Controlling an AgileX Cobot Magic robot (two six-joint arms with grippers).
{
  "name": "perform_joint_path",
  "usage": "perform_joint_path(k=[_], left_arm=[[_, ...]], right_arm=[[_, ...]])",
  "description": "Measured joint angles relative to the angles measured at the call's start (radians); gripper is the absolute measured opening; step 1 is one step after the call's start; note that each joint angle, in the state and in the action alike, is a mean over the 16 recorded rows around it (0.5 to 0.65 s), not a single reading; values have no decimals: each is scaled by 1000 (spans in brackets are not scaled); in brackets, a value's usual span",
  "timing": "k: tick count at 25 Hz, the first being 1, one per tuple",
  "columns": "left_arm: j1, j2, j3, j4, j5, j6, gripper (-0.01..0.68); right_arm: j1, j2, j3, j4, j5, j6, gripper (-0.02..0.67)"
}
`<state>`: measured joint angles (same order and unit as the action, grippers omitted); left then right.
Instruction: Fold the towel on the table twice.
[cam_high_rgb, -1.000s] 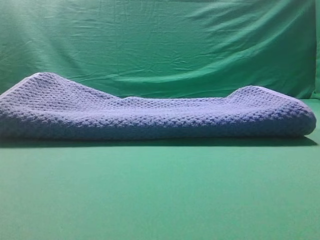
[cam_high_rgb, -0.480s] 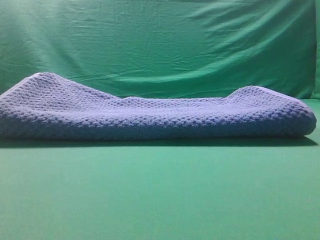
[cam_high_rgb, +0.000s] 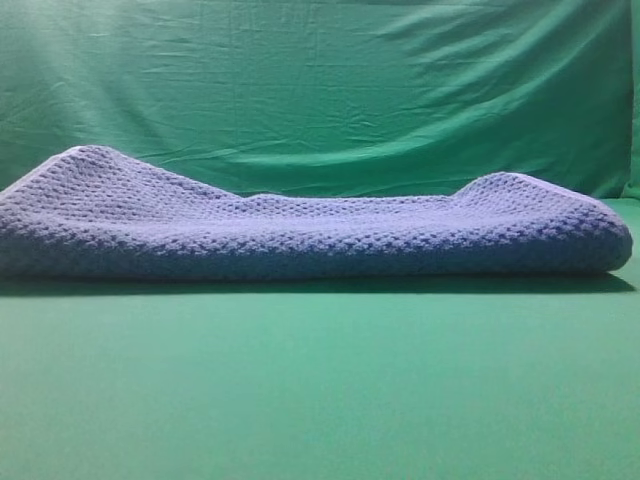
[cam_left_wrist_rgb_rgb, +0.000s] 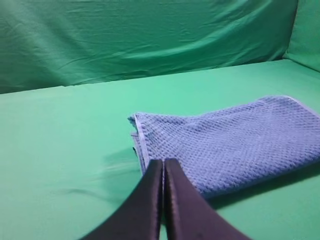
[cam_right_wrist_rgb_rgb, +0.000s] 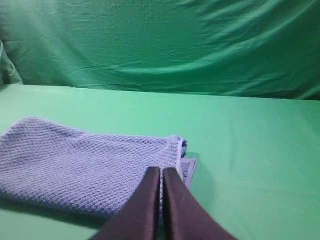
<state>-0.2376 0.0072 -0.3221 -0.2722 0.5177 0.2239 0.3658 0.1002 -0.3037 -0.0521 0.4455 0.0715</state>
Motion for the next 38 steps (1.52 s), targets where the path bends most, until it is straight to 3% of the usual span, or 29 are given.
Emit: perform_joint_path(k=[10,15,26,38], left_arm=[[0,-10,153,47,-160,0,0],[0,-16,229,66,-166,-1,0],[0,-18,322,66,-143,-2,0],[0,-18,335,56,-155,-3,0]], right_arm=[[0,0,160,-2,-199,0,0],[0,0,253,-3,-267,0,0],[0,0,330,-6,-186,1,0],[0,0,330,-7,-121,1,0]])
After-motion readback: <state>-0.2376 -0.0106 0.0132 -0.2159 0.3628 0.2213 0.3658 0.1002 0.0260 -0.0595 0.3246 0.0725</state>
